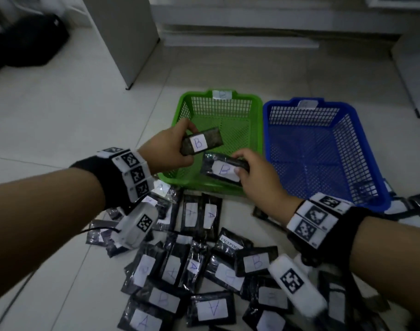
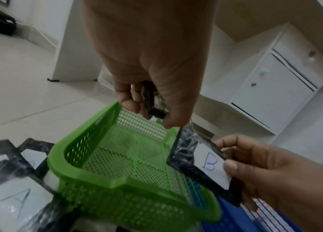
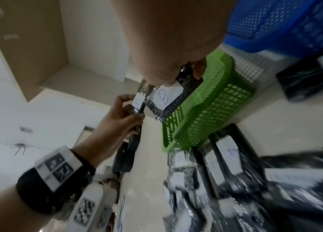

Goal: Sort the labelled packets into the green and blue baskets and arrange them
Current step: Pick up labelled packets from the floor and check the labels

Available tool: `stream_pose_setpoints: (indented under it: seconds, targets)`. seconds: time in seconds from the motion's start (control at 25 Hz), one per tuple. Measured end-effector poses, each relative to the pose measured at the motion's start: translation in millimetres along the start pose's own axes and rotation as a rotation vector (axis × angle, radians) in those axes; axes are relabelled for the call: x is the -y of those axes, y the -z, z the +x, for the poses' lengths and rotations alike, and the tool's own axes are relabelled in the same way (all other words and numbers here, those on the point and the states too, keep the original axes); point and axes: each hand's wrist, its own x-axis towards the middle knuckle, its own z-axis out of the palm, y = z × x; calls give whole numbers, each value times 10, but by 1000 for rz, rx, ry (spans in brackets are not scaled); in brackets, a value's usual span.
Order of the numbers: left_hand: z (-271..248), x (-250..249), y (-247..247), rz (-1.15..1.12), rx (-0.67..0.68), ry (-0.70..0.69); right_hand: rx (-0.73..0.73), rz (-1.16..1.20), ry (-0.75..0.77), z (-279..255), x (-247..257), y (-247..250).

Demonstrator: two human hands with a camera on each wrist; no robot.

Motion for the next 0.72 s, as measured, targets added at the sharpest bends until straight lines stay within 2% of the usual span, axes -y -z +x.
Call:
stream_pose_setpoints:
  seconds: [0.08,0.16,0.28,0.4,0.48,0.56,0.64,0.68,0.72]
  targets:
    - [119,235,-95,-7,-80,-2,-62,-6,-41,298,-54,-99]
    - [239,508,-280,24,-108,-6,-42,-33,-90,497,-168,-252]
    - [348,761,-516,250,-103,62,15,-138,-147,651,-304,-416]
    - [380,847,-659,353,-59,113,73,-168,-187,630,-351,-505]
    - [370,886,-751,349,-27,117,125,-145,-223,572,-371,-546]
    - [270,889,-829,291,-64,84,135,-192,-230,496,-348,-556]
    - [47,823,-880,181,-230,-5,27,-236,-177,357,-257,-564]
    - [-96,784,-906,115,-335,-61,-80,-215,-140,243,-184,-581]
    - [-275,742,-937,33,-385,-104,-198,-159,-107,93,-112,-622]
